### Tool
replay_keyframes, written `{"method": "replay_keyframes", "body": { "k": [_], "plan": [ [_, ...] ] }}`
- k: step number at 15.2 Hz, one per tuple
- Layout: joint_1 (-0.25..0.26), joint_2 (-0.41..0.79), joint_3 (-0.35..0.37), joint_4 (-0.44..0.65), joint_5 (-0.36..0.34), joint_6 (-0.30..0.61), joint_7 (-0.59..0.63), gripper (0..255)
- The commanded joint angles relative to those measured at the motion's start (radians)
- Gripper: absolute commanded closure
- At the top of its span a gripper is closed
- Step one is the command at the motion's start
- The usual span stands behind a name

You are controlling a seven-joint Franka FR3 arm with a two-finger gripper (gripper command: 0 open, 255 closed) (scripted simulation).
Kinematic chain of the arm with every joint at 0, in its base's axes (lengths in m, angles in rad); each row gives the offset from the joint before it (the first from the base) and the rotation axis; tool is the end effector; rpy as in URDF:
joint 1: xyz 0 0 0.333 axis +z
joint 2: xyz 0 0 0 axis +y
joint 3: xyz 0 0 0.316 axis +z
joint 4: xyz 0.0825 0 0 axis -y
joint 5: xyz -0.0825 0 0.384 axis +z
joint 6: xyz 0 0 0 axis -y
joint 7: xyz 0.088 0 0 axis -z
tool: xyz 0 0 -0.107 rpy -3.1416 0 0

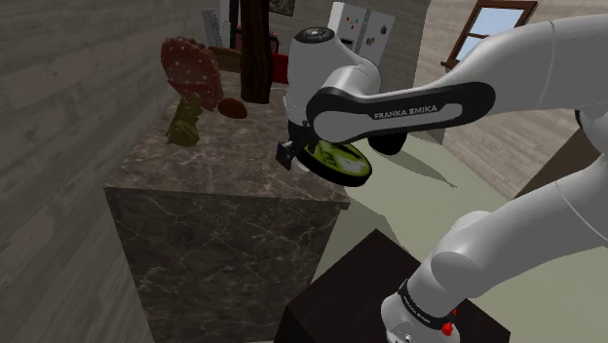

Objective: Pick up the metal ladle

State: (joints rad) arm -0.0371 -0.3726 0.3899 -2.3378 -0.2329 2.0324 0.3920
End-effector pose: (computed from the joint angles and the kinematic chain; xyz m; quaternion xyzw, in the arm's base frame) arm 0.4213 0.1507 0.4755 0.9845 0.0196 0.0772 0.1565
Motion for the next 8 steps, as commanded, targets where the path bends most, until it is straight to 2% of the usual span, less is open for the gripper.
{"method": "replay_keyframes", "body": {
  "k": [1, 4, 5, 8],
  "plan": [
    [-0.002, 0.007, 0.002, -0.019, -0.006, 0.025, 0.009, 0],
    [-0.003, 0.013, 0.005, -0.035, -0.010, 0.046, 0.018, 0],
    [-0.003, 0.015, 0.005, -0.033, -0.011, 0.046, 0.018, 255],
    [-0.003, 0.016, 0.005, -0.032, -0.011, 0.045, 0.018, 255]
  ]
}}
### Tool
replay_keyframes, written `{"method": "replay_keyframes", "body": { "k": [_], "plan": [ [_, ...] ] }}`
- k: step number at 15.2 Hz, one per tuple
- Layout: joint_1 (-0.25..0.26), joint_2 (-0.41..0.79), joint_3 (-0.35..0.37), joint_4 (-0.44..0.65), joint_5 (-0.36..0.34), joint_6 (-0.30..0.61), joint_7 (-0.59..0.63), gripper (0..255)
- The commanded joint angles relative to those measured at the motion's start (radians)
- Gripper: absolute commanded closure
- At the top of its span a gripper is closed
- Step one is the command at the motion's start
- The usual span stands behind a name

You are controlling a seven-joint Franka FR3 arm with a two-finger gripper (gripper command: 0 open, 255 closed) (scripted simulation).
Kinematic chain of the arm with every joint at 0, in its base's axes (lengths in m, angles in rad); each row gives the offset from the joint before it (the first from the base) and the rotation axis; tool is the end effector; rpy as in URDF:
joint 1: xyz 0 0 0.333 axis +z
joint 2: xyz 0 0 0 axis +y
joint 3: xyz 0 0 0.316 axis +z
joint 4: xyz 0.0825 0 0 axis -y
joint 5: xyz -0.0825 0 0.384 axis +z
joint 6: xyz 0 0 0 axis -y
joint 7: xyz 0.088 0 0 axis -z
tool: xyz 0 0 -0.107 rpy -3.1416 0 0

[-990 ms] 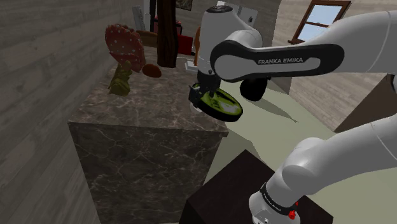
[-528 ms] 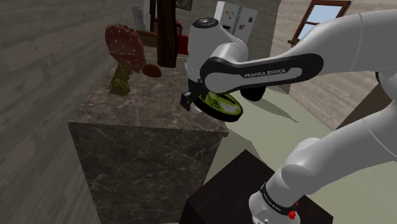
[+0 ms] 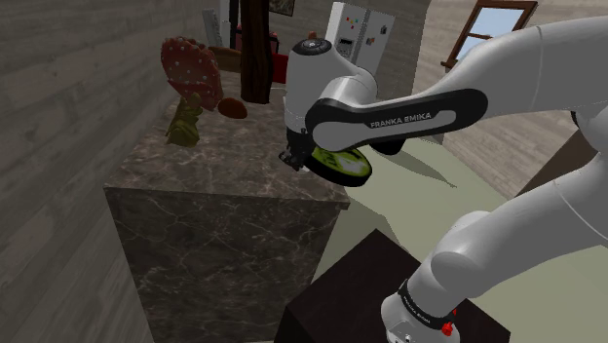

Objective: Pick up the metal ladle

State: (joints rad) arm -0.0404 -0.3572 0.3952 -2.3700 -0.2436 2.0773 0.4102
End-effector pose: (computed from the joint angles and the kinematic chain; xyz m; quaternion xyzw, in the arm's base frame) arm 0.4219 0.1503 0.4576 0.9844 0.0196 0.0776 0.1566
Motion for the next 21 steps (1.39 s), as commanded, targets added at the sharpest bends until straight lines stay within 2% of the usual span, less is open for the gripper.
{"method": "replay_keyframes", "body": {
  "k": [1, 6, 21],
  "plan": [
    [0.000, 0.000, 0.000, 0.000, 0.000, 0.000, 0.000, 255],
    [0.000, -0.002, 0.000, -0.002, 0.000, 0.001, 0.000, 255],
    [0.005, -0.043, -0.020, 0.161, 0.030, -0.192, -0.072, 255]
  ]
}}
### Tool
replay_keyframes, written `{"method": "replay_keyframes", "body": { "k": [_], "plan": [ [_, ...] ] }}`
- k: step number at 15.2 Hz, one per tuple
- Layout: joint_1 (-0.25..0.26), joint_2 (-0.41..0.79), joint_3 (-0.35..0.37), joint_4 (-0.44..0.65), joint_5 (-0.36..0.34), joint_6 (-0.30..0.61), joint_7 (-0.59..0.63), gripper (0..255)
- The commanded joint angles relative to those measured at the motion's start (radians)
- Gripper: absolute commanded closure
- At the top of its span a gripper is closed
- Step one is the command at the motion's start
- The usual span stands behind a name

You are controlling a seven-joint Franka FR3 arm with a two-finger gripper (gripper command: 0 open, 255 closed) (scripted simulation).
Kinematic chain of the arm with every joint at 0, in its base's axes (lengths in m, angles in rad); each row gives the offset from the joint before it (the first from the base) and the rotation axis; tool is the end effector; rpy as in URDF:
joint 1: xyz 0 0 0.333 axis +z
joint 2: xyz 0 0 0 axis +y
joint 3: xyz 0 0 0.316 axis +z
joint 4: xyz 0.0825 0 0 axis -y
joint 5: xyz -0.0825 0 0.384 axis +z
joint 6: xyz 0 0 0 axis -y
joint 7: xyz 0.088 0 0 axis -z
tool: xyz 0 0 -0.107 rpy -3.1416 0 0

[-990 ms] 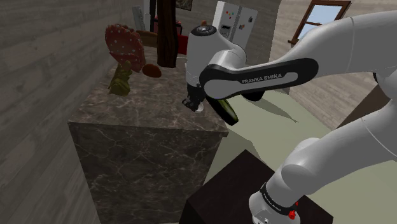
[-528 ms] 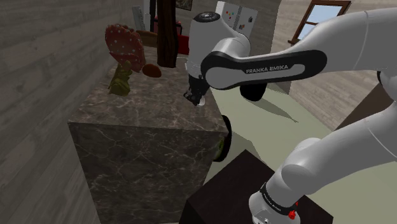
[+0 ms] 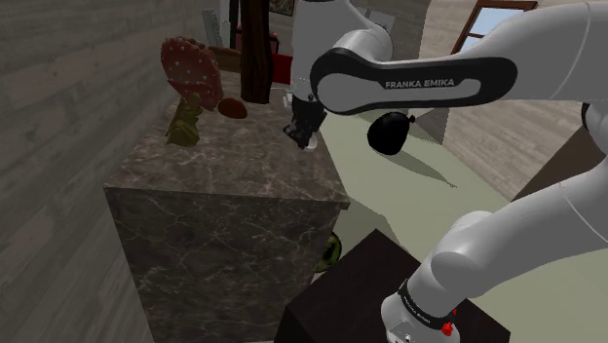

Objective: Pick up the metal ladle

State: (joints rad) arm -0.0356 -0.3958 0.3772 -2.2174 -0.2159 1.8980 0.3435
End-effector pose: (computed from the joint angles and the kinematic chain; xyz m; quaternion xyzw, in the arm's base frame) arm 0.4223 0.1509 0.5316 0.9844 0.0196 0.0779 0.1566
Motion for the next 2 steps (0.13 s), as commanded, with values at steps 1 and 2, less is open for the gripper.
{"method": "replay_keyframes", "body": {
  "k": [1, 2],
  "plan": [
    [0.000, -0.005, -0.002, 0.010, 0.002, -0.014, -0.006, 255],
    [0.000, -0.005, -0.002, 0.010, 0.002, -0.014, -0.006, 255]
  ]
}}
